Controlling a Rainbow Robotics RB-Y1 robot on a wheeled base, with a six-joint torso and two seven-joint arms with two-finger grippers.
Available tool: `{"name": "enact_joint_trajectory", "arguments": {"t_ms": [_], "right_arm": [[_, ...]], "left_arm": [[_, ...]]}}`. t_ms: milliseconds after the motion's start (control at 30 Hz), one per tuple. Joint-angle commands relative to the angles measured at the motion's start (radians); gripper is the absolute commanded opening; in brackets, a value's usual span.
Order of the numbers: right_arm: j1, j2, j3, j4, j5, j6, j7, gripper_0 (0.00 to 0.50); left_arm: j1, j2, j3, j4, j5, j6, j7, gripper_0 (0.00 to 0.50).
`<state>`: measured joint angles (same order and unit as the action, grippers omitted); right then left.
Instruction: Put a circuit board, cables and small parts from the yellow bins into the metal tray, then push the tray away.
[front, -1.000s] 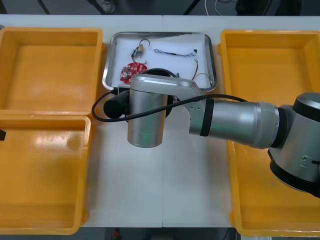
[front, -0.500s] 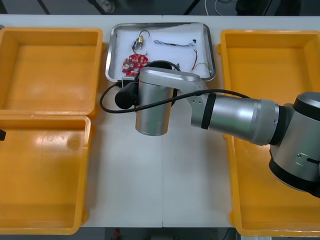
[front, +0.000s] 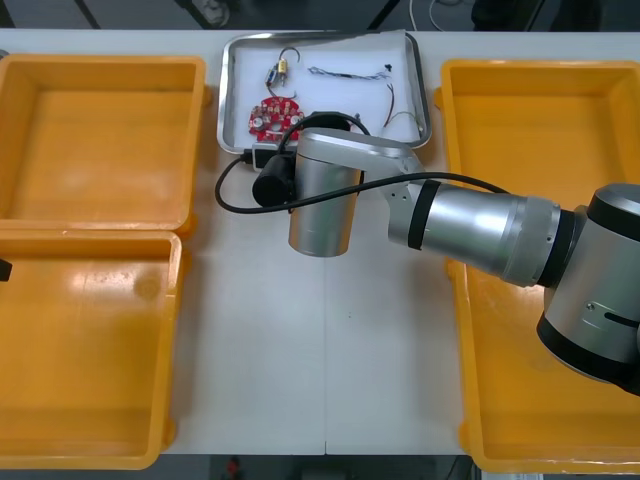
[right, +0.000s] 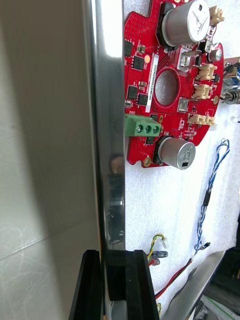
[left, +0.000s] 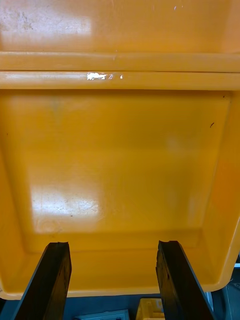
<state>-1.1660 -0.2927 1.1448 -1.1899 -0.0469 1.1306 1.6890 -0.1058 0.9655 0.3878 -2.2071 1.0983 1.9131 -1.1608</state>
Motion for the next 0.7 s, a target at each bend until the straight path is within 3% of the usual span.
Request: {"name": "enact_joint_trajectory", "arguments": {"t_ms": [33, 133, 200, 267, 300, 333, 700], "right_arm": [[-0.052, 0.035, -0.04, 0.027, 0.015, -0.015, 0.004, 0.0], [-0.049, 0.044, -0.04, 0.05, 0.015, -0.031, -0.006, 0.0], [-0.046, 0.049, -0.042, 0.058, 0.015, -0.034, -0.011, 0.08], [-0.035, 0.053, -0.059, 0.058, 0.015, -0.032, -0.012, 0.278], [-0.032, 0.053, -0.065, 0.056, 0.013, -0.031, -0.012, 0.342], [-0.026, 0.056, -0.082, 0.052, 0.013, -0.028, -0.012, 0.479], [0.069, 0.086, -0.235, -0.125, -0.008, 0.181, 0.008, 0.5]], "left_arm": [[0.017, 0.044, 0.028, -0.026, 0.008, 0.007, -0.069, 0.5], [0.017, 0.044, 0.028, -0.026, 0.008, 0.007, -0.069, 0.5], [0.017, 0.044, 0.028, -0.026, 0.008, 0.007, -0.069, 0.5], [0.017, 0.044, 0.028, -0.026, 0.008, 0.007, -0.069, 0.5], [0.017, 0.044, 0.028, -0.026, 0.008, 0.007, -0.069, 0.5], [0.017, 0.044, 0.028, -0.026, 0.008, 0.007, -0.069, 0.5], [0.017, 0.044, 0.028, -0.026, 0.008, 0.007, -0.069, 0.5]]}}
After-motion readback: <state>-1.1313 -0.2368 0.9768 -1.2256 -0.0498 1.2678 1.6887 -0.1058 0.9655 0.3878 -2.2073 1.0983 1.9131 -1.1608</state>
